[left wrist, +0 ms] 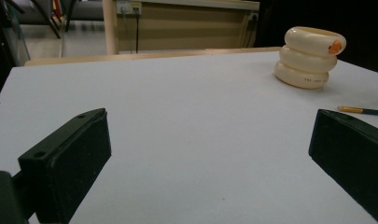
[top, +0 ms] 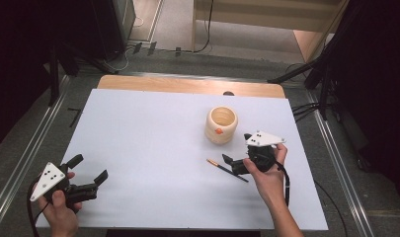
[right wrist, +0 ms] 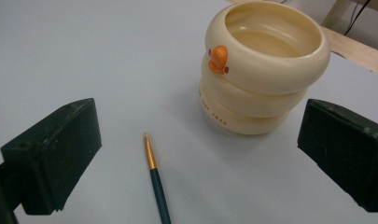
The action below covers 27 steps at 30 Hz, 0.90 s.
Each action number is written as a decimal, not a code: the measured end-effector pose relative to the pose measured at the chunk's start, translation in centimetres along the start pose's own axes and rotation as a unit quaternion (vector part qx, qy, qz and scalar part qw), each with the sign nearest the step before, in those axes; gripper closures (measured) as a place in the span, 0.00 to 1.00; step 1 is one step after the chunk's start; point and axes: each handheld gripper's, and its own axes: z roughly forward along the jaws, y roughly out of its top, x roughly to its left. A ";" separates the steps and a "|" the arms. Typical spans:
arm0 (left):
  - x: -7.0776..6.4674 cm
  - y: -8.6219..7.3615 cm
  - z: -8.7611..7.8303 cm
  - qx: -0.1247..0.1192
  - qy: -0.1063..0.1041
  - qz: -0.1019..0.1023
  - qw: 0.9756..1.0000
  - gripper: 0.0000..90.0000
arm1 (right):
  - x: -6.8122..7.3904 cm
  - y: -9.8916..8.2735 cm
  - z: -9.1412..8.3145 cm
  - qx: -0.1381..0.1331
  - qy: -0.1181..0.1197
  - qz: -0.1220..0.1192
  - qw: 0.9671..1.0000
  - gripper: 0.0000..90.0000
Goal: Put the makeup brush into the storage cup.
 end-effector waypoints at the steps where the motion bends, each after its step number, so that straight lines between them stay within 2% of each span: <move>1: 0.0 0.0 0.0 0.000 0.000 0.000 1.000 0.00 | 0.0 0.1 0.1 0.004 0.001 -0.003 1.000 0.00; 12: 0.0 0.0 0.0 0.000 0.001 -0.001 1.000 0.00 | -0.4 0.6 1.1 0.061 0.022 -0.015 0.998 0.00; 13: 0.0 0.0 0.0 0.000 0.000 -0.001 1.000 0.00 | -0.4 0.7 1.2 0.070 0.027 -0.017 0.997 0.00; 14: 0.0 0.0 0.0 0.000 0.000 -0.001 1.000 0.00 | -0.4 0.8 1.6 0.091 0.030 -0.019 0.995 0.00; 19: 0.1 0.0 0.0 0.000 0.000 -0.001 1.000 0.00 | -0.4 1.0 2.3 0.132 0.042 -0.027 0.990 0.00; 27: 0.1 0.0 0.0 0.000 0.001 -0.001 1.000 0.00 | -0.2 1.1 3.2 0.173 0.049 -0.036 0.983 0.00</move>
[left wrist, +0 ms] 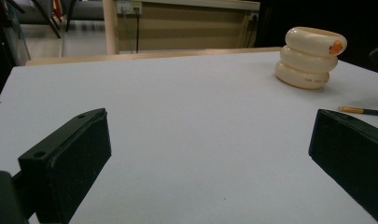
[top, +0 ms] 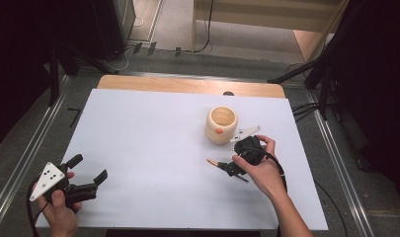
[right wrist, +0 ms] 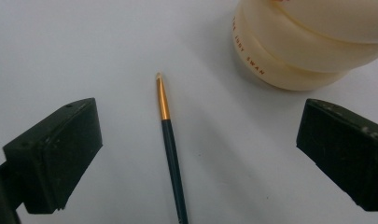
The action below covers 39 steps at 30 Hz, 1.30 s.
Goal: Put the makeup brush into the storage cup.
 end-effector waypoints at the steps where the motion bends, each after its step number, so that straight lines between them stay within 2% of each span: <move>1: 0.0 0.0 0.0 0.000 0.000 0.000 1.000 0.00 | 0.0 0.0 0.1 0.004 0.002 -0.004 1.000 0.00; 7: 0.0 0.0 0.0 0.000 0.000 0.000 1.000 0.00 | 0.0 0.2 0.5 0.033 0.014 -0.005 0.999 0.01; 17: 0.0 0.0 0.0 0.000 0.000 0.000 1.000 0.00 | 0.2 0.2 1.4 0.077 0.012 -0.017 0.997 0.01; 21: 0.0 0.0 0.0 0.001 0.000 0.001 1.000 0.00 | 0.4 0.2 1.8 0.098 0.014 -0.028 0.995 0.02; 26: 0.0 0.0 0.0 0.000 0.000 0.001 1.000 0.00 | 0.7 0.3 2.5 0.126 -0.009 -0.036 0.991 0.16; 27: 0.0 0.0 0.0 0.000 0.000 0.001 1.000 0.00 | 0.7 0.3 2.7 0.134 -0.011 -0.039 0.990 0.16; 39: 0.0 0.0 0.0 0.000 0.000 0.000 1.000 0.00 | 1.1 0.2 3.8 0.168 0.017 -0.050 0.984 0.18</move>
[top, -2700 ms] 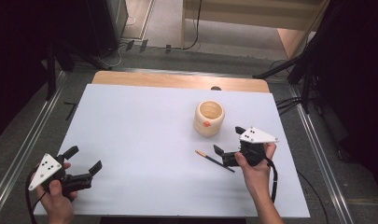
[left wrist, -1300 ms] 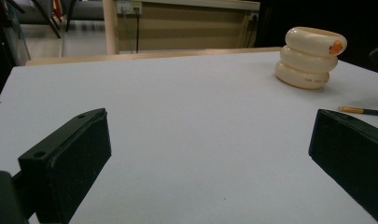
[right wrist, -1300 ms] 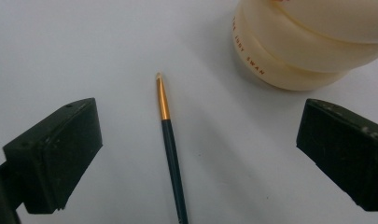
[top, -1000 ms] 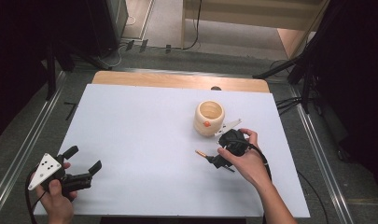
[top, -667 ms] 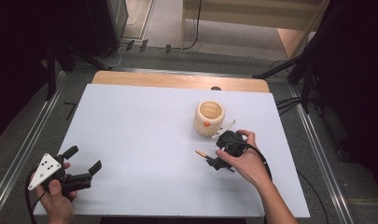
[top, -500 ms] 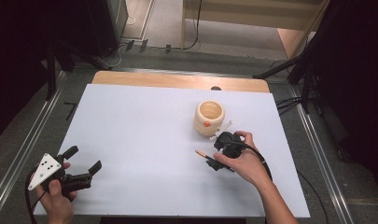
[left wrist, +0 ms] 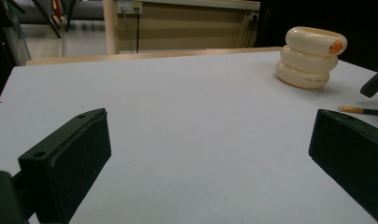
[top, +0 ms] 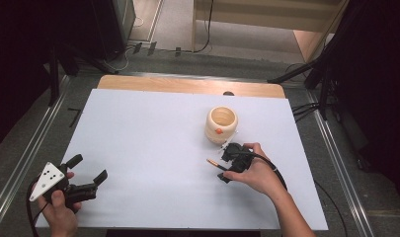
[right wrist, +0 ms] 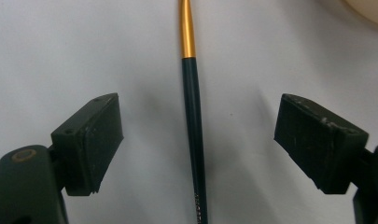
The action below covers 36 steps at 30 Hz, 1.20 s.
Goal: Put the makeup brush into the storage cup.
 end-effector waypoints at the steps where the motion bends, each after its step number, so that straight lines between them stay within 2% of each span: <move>1: 0.0 0.0 0.0 0.000 0.000 0.000 1.000 0.00 | 0.0 0.0 0.1 0.002 0.001 0.000 1.000 0.19; 9: 0.0 0.0 0.0 0.000 0.000 0.000 1.000 0.00 | -0.1 0.1 0.4 0.015 0.021 -0.004 1.000 0.31; 11: 0.0 0.0 0.0 0.000 0.000 0.000 1.000 0.00 | -0.1 0.2 0.5 0.020 0.018 -0.008 1.000 0.34; 14: 0.0 0.0 0.0 0.000 0.000 0.000 1.000 0.00 | 0.0 0.4 0.4 0.031 0.000 -0.015 0.999 0.42; 20: 0.0 0.0 0.0 0.000 -0.001 0.000 1.000 0.00 | 0.3 0.8 0.4 0.039 -0.001 -0.025 0.999 0.49; 23: -0.1 0.0 0.0 0.001 -0.001 0.001 1.000 0.00 | 0.4 0.9 0.3 0.043 0.000 -0.019 0.999 0.54; 26: -0.1 0.0 0.0 0.001 -0.001 0.000 1.000 0.00 | 0.3 1.1 0.2 0.047 0.000 -0.019 0.999 0.65; 28: -0.1 0.0 0.0 0.001 -0.001 0.001 1.000 0.00 | 0.4 1.2 0.2 0.049 0.001 -0.013 0.999 0.75; 31: -0.1 0.0 0.0 0.001 -0.001 0.001 1.000 0.00 | 0.5 1.3 0.1 0.052 0.006 -0.019 0.998 0.90; 32: -0.1 0.0 0.0 0.001 -0.001 0.001 1.000 0.00 | 0.5 1.3 0.1 0.052 0.009 -0.018 0.998 0.93; 36: -0.1 0.0 0.0 0.001 -0.001 0.000 1.000 0.00 | 0.4 1.3 0.2 0.050 0.013 -0.016 0.999 0.94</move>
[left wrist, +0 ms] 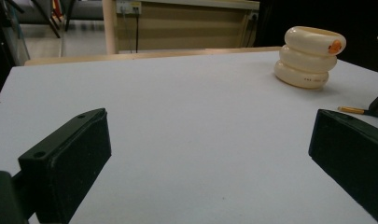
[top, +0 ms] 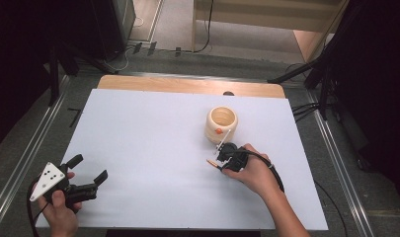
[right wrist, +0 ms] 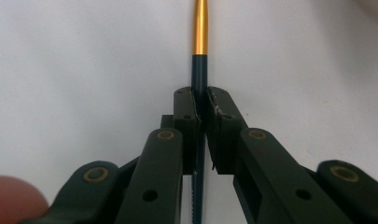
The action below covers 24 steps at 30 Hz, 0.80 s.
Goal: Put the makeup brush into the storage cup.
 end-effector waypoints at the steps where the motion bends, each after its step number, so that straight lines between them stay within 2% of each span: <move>1: 0.0 0.0 0.0 0.000 0.000 0.000 1.000 0.00 | 0.0 0.0 0.0 -0.002 -0.001 0.001 1.000 0.94; 7: 0.1 0.0 0.0 0.000 0.001 0.000 1.000 0.00 | 0.1 -0.1 -0.1 -0.006 -0.006 -0.006 1.000 0.94; 9: 0.1 0.0 0.0 0.000 0.001 0.000 1.000 0.00 | 0.1 -0.2 -0.2 -0.009 -0.017 -0.002 1.000 0.94; 17: 0.1 0.0 0.1 0.001 0.000 -0.001 1.000 0.00 | -0.1 -0.5 -0.9 -0.051 -0.018 -0.002 0.999 0.94; 21: 0.1 0.0 0.1 0.001 0.000 -0.001 1.000 0.00 | -0.1 -0.6 -1.3 -0.075 -0.014 0.016 0.997 0.94; 24: 0.1 0.0 0.1 0.001 0.001 -0.001 1.000 0.00 | -0.2 -0.8 -1.6 -0.094 -0.015 0.019 0.995 0.94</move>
